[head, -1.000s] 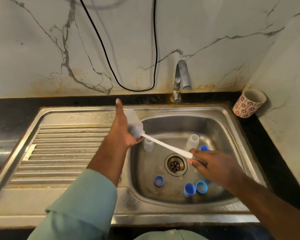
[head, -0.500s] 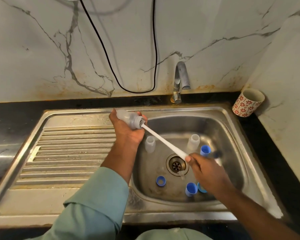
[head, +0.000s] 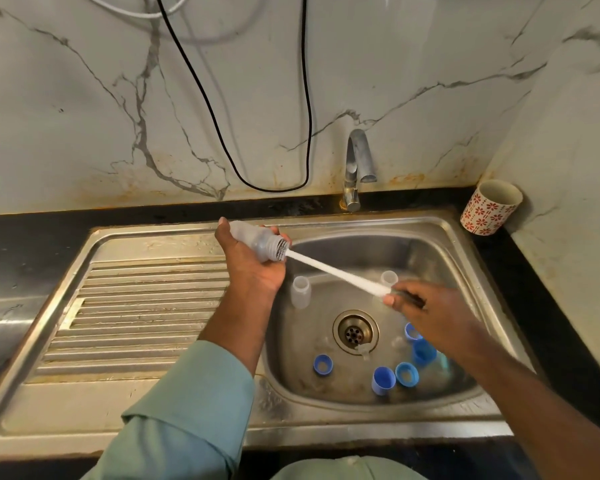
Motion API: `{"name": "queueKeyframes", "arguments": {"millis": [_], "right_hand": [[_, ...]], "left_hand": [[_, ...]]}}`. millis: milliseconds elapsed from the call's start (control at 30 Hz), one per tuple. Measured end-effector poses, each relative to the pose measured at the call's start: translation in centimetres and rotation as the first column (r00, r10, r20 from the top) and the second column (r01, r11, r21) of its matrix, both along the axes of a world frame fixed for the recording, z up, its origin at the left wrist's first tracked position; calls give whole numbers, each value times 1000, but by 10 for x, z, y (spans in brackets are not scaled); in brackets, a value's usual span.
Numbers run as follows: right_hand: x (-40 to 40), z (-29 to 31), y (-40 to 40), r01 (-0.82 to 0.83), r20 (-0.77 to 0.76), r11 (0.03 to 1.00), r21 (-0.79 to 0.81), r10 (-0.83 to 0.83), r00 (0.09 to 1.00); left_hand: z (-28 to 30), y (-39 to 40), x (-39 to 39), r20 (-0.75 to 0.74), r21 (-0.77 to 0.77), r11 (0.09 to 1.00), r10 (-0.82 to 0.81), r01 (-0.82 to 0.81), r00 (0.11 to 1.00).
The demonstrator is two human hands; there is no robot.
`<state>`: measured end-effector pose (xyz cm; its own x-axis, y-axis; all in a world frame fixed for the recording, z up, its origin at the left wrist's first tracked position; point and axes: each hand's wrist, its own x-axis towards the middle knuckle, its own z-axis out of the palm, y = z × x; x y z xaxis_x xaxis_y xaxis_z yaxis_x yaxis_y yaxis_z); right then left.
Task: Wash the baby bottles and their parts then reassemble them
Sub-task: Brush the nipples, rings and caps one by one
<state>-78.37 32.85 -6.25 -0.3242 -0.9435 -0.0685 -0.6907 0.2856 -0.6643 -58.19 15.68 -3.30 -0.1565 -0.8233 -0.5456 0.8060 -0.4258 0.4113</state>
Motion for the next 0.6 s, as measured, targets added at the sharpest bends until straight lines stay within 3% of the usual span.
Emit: {"name": "queueKeyframes", "arguments": {"millis": [67,133,200,267,333,367,433,500,567,600], "right_hand": [[-2,-3,-1,-114,349,973,203,37,937],[-5,-1,-2,-182,498,950,255,32,866],[-11,2,-4,-140,380,979,147,75,922],[-16,-1,-7,-139,49,988,72,136,990],[-13,-3,-6,-156,-92,988,-3,156,984],[-13,-6,-5,-157,-38,987,-13,157,987],[-15,-10,1,-193,241,979,64,173,955],[-16,-9,6,-284,541,931,228,121,832],[-15,-12,8,-301,571,916,266,102,815],[-13,-17,8,-259,459,936,236,127,879]], "left_hand": [[2,-1,2,-14,9,1000,-22,22,1000],[3,0,3,-11,7,999,-38,38,999],[1,-1,5,-11,14,999,-38,38,999],[0,-3,6,-19,18,1000,-21,21,1000],[-1,-5,7,-14,24,1000,-4,5,1000],[0,-6,7,-7,28,1000,5,-5,1000],[0,-7,6,3,36,999,24,-25,1000],[-1,-9,6,-13,36,999,37,-36,999],[-2,-10,5,-36,23,999,36,-35,999],[-2,-10,4,-42,17,999,32,-32,999]]}}
